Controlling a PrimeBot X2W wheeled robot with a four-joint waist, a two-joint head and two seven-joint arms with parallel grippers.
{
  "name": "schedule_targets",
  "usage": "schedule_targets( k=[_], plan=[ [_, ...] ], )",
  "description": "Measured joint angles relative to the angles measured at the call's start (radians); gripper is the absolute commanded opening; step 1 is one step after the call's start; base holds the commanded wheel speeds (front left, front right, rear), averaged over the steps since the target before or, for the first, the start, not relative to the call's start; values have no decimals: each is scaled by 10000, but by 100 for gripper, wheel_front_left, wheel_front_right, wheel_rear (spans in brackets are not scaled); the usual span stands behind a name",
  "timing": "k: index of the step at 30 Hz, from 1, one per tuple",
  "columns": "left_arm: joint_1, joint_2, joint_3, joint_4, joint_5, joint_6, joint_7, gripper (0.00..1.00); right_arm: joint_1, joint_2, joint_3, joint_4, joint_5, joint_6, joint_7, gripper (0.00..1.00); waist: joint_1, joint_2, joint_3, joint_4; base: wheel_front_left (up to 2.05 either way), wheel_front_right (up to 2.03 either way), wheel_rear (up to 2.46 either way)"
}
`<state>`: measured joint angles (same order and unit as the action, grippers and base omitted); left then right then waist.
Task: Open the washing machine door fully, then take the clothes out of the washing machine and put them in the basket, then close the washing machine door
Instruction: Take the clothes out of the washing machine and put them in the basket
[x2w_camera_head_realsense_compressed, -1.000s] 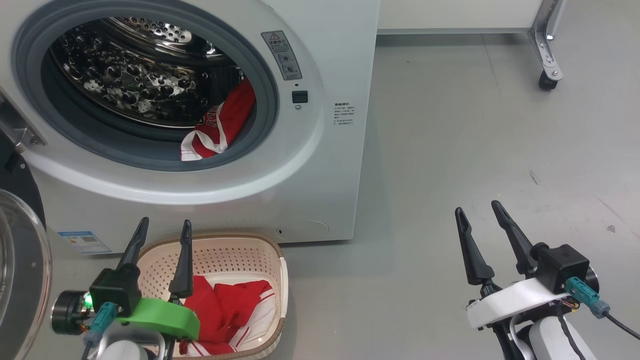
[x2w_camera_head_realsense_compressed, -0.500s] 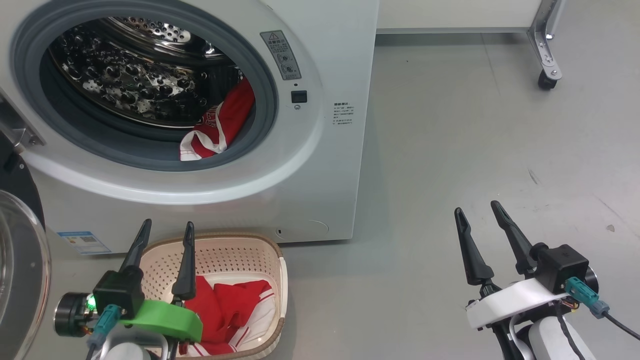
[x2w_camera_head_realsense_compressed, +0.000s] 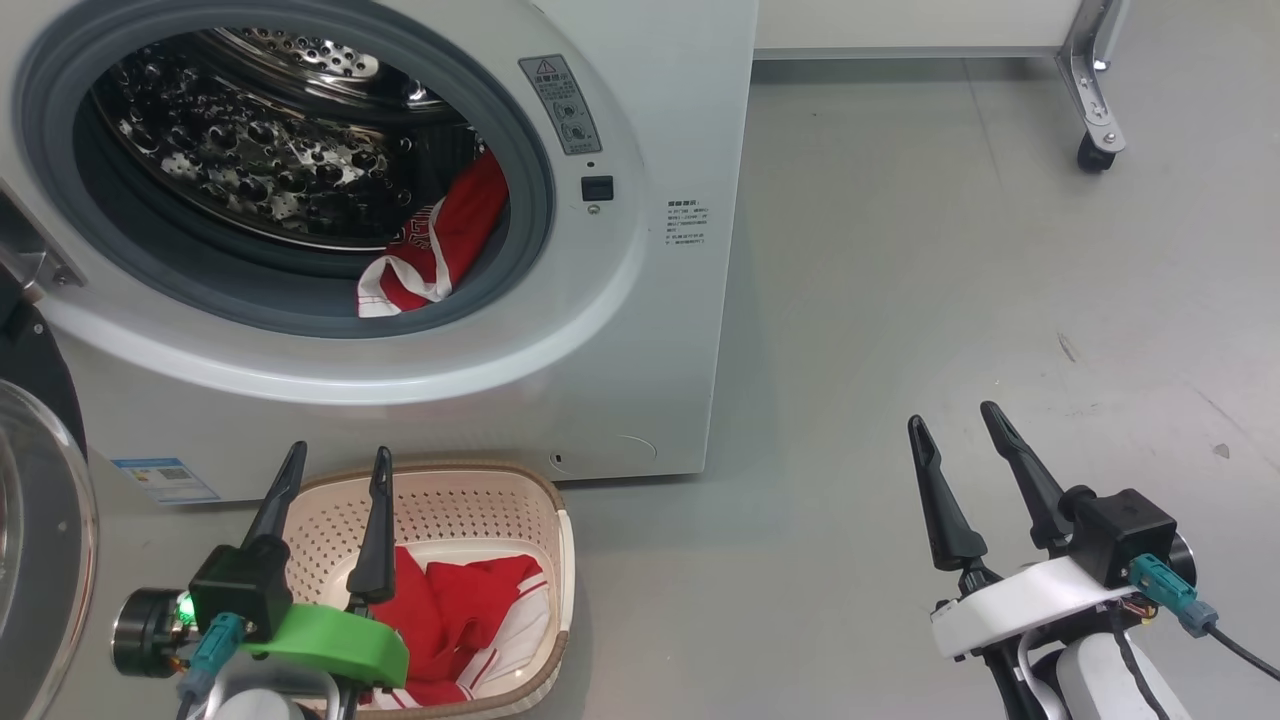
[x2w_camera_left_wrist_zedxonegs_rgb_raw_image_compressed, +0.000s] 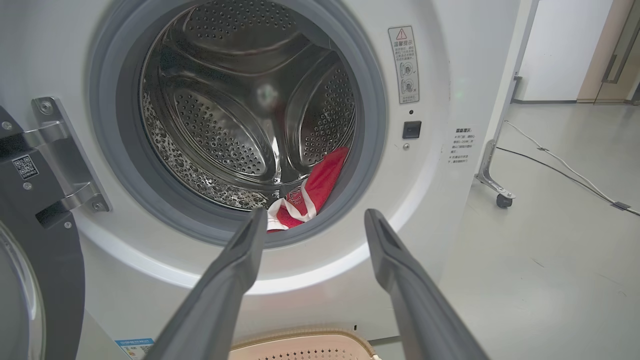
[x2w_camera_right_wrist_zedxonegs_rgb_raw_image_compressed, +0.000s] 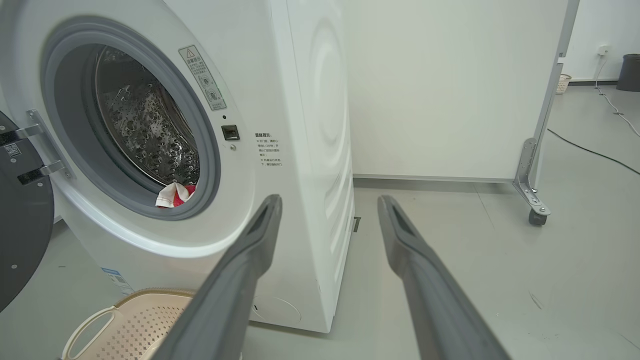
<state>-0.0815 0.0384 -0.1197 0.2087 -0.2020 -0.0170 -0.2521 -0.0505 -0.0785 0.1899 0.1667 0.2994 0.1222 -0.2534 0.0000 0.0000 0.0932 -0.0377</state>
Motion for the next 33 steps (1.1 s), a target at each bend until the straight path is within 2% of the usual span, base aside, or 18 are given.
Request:
schedule_targets(
  k=[18, 25, 33],
  plan=[
    [-7, 31, 284, -380, -2, 211, -2, 100, -17, 10, 351, -297, 0, 0, 0, 100, 0, 0, 754, -141, 0, 0, 0],
    [-257, 514, 746, -462, -36, 222, 0, 100, -33, 13, 403, -347, 0, 0, 2, 100, 0, 0, 1543, -409, 0, 0, 0],
    [-1887, 980, 1212, -652, -408, 203, 677, 100, -356, 13, 460, -545, 2, 0, 0, 100, 0, 0, 2588, -830, 0, 0, 0]
  ],
)
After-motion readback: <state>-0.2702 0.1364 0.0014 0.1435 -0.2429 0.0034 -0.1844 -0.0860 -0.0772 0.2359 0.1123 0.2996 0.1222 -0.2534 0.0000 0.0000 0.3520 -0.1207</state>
